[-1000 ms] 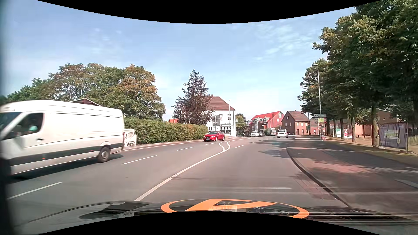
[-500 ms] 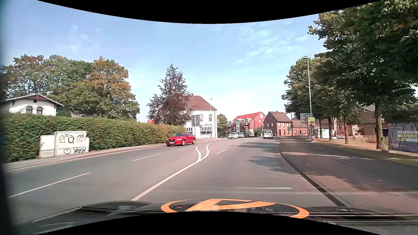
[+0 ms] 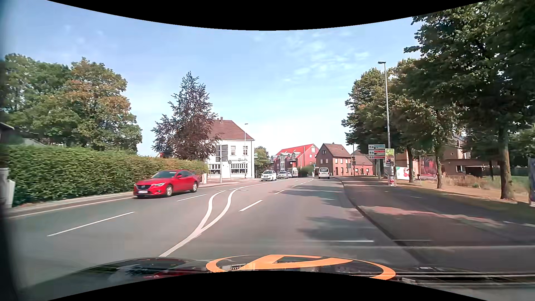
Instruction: Follow the waypoints while adhering to traffic rules and regulations
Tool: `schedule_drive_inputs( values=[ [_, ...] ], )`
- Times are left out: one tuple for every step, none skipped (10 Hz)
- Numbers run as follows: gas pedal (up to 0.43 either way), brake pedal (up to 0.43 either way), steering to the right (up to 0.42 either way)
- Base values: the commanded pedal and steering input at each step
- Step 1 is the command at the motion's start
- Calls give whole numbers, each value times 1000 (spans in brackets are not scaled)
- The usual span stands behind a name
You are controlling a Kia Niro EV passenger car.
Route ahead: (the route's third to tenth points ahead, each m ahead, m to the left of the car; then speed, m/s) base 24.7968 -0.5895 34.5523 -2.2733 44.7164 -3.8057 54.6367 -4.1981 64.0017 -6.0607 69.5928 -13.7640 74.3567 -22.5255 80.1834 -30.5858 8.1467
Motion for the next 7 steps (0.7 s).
schedule_drive_inputs(
  values=[
    [98, 0, 87],
    [98, 0, 85],
    [98, 0, 84],
    [98, 0, 83],
    [98, 0, 79],
    [98, 0, 72],
    [98, 0, 61]
  ],
)
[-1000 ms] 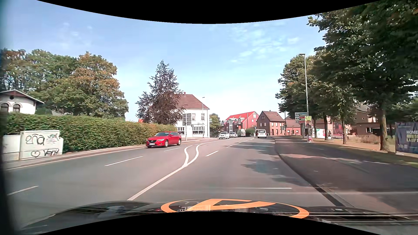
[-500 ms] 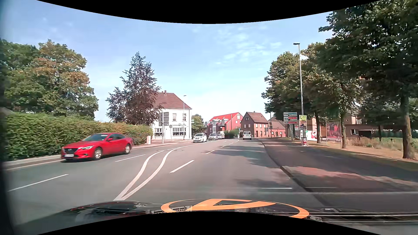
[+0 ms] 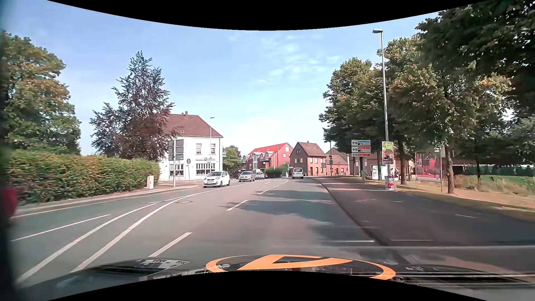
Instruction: Follow the waypoints while adhering to traffic rules and regulations
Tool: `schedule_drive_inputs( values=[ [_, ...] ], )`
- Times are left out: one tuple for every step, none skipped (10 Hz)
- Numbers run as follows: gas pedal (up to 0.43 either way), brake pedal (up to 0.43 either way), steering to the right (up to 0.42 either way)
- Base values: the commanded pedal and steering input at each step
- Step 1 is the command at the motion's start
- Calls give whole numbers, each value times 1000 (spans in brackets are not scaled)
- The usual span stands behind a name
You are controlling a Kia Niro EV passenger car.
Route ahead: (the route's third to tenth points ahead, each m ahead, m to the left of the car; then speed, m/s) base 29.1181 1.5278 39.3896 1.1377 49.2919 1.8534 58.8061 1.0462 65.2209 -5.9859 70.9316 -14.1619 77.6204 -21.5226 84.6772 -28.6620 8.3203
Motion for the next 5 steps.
schedule_drive_inputs(
  values=[
    [98, 0, 45],
    [98, 0, 38],
    [98, 0, 29],
    [98, 0, 29],
    [98, 0, 29]
  ],
)
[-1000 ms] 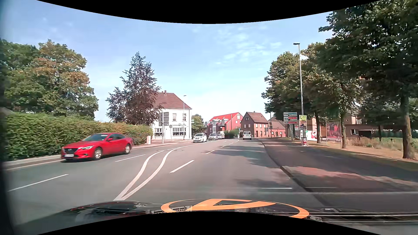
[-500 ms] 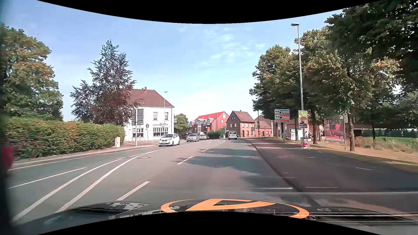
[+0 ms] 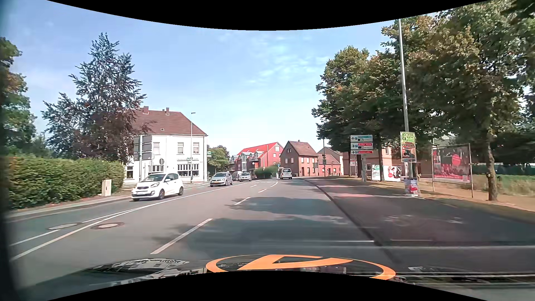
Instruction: Follow the waypoints while adhering to traffic rules and regulations
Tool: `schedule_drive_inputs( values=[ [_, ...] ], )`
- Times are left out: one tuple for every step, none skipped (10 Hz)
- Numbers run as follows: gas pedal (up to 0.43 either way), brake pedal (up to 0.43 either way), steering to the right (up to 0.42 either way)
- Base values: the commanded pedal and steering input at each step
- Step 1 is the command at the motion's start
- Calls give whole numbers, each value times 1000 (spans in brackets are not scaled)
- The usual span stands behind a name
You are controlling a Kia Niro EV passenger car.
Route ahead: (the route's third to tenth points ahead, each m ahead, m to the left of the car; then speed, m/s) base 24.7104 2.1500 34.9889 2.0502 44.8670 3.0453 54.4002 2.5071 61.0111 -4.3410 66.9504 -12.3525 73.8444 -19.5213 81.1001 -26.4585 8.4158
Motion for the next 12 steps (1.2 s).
schedule_drive_inputs(
  values=[
    [98, 0, 29],
    [98, 0, 28],
    [79, 0, 29],
    [67, 0, 28],
    [67, 0, 27],
    [67, 0, 24],
    [67, 0, 20],
    [67, 0, 15],
    [59, 0, 13],
    [39, 0, 12],
    [20, 0, 11],
    [20, 0, 10]
  ],
)
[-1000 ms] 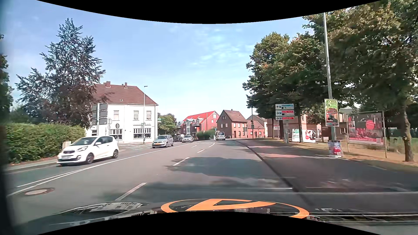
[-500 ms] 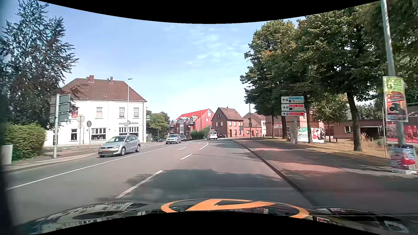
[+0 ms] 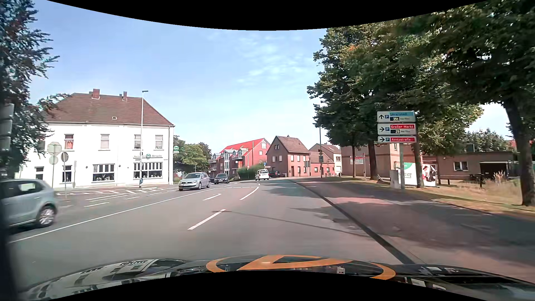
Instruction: Follow the waypoints while adhering to traffic rules and regulations
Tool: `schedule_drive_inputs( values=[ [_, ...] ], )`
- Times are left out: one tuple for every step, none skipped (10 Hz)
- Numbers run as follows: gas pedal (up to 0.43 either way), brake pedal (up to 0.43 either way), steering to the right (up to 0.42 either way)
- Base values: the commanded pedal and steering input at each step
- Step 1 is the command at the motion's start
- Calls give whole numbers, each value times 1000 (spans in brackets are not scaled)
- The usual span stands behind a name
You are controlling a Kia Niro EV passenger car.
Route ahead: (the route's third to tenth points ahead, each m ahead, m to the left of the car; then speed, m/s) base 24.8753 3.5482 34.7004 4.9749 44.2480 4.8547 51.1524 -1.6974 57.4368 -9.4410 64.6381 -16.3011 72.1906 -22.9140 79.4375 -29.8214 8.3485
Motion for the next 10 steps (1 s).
schedule_drive_inputs(
  values=[
    [20, 0, 7],
    [28, 0, 4],
    [28, 0, 2],
    [28, 0, -1],
    [28, 0, -5],
    [28, 0, -9],
    [28, 0, -12],
    [28, 0, -15],
    [28, 0, -16],
    [28, 0, -16]
  ],
)
